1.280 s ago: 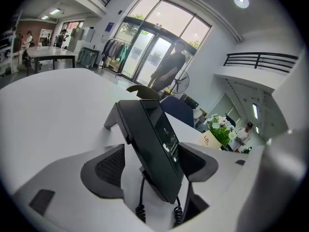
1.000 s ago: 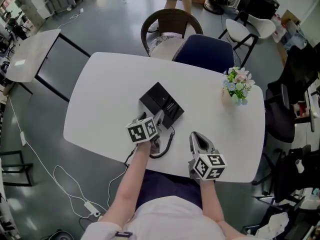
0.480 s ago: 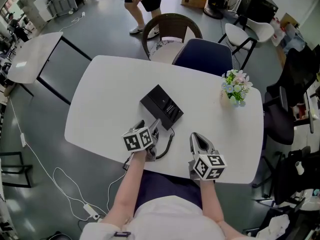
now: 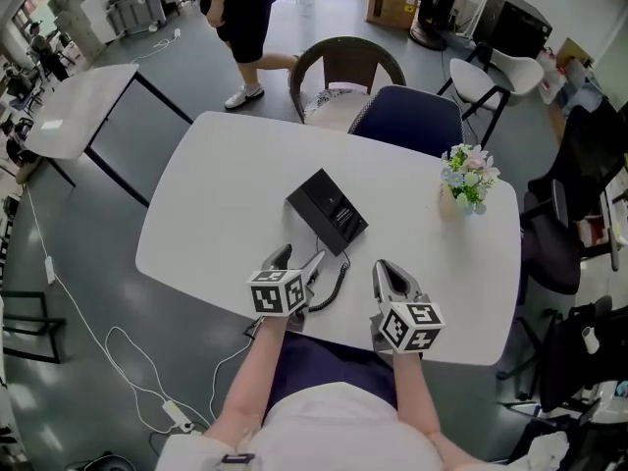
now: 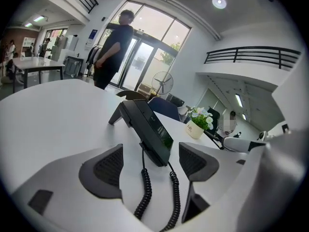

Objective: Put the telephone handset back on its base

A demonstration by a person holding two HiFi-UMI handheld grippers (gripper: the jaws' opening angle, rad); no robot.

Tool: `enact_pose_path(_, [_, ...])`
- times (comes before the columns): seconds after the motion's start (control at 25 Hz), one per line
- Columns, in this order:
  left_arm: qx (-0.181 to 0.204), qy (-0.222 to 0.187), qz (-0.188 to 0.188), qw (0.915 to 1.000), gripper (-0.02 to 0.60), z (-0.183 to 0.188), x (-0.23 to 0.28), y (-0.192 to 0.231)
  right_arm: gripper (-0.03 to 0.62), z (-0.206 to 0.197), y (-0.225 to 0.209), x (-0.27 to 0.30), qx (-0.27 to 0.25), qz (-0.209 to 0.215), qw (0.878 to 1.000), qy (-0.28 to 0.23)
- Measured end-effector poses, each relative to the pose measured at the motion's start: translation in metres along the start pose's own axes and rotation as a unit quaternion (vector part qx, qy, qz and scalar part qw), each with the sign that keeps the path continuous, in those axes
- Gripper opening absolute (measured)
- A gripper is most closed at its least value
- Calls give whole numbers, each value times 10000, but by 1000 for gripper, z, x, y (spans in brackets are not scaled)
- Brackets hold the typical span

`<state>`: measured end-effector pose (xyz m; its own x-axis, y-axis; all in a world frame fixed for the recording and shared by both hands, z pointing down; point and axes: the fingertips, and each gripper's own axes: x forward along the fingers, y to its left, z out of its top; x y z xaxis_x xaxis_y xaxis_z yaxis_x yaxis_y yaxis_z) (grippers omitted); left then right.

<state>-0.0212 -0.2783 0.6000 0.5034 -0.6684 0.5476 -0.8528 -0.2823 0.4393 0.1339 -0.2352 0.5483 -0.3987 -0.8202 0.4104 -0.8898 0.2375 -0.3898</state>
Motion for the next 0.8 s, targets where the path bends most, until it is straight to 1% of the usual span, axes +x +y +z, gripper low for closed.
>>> enact_pose_path(0.2, [271,-359,-228,9987,359,13,-21,-14,37,5,7,1,-48,100,9999,-63])
enact_pose_path(0.36, [454,-685,-393,9958,359,27,-37,-23,37,10,10,1,-99,152,9998,-115])
enact_pose_path(0.44, [599,-853,-412,9937,359,33,-46,-26,37,15,12,1,-119,172,9996,-179])
enact_pose_path(0.52, [798,-1013,-425,9907,359,40,-54,-30,37,21,13,-1,-137,192,9994,-261])
enact_pose_path(0.64, [1083,-1254,-548,9847,359,48,-65,-38,37,30,15,-5,-230,177,9989,-374])
enact_pose_path(0.8, [1538,-1605,-653,9728,359,62,-78,-51,38,46,14,-14,-376,98,9974,-604])
